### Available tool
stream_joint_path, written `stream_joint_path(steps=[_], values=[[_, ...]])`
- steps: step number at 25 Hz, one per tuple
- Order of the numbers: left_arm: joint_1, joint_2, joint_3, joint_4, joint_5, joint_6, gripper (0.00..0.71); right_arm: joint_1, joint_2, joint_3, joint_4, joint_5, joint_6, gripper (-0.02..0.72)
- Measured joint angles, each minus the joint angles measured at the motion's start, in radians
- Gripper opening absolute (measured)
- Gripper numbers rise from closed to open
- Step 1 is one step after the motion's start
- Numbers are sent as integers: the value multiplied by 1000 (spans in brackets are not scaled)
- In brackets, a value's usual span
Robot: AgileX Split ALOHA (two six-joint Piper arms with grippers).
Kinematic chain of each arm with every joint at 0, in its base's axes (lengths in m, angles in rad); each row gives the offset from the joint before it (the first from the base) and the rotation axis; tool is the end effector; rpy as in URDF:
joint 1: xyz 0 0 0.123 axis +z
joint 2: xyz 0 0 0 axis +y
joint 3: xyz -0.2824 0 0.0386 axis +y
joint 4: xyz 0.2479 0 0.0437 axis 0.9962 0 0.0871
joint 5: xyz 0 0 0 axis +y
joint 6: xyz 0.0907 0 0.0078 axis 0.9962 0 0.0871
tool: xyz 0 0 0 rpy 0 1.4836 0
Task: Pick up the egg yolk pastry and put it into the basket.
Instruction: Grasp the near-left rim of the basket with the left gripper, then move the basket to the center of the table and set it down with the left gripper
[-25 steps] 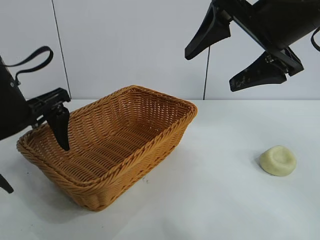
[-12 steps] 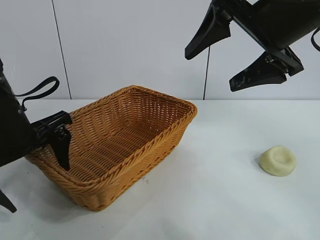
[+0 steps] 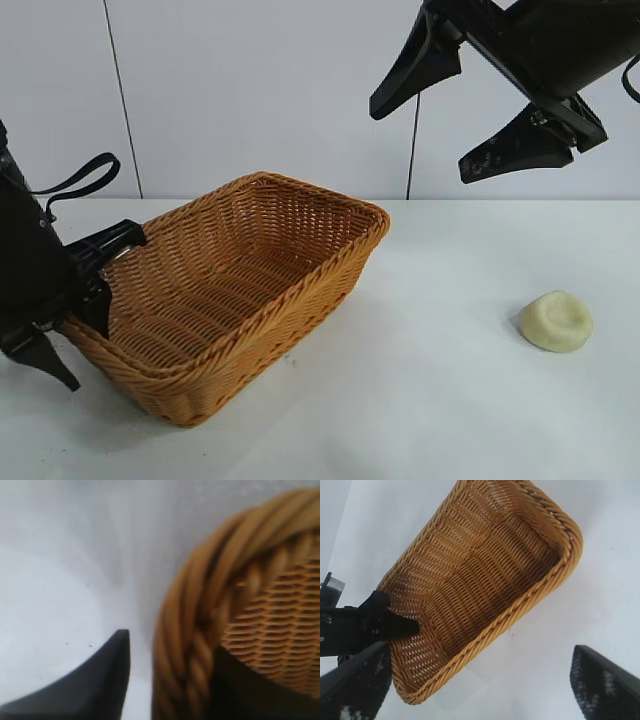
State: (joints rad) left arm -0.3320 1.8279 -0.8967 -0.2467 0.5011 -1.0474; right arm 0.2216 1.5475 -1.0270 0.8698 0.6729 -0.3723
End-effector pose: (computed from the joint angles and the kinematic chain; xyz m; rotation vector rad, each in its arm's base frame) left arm 0.2928 -0.1123 0.1256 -1.3456 2.7204 -0.3852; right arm 0.3006 0.1123 0.2577 -0.0260 2.5271 0.8645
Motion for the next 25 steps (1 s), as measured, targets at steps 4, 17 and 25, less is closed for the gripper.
stream_joint_path(steps=[4, 17, 25], values=[[3, 0, -23, -54, 27, 57, 87, 0, 0, 0, 0, 0, 0, 691], [34, 8, -266, -135, 247, 529, 85, 0, 0, 0, 0, 10, 0, 691], [62, 141, -463, -112, 424, 761, 85, 0, 0, 0, -3, 29, 0, 691]])
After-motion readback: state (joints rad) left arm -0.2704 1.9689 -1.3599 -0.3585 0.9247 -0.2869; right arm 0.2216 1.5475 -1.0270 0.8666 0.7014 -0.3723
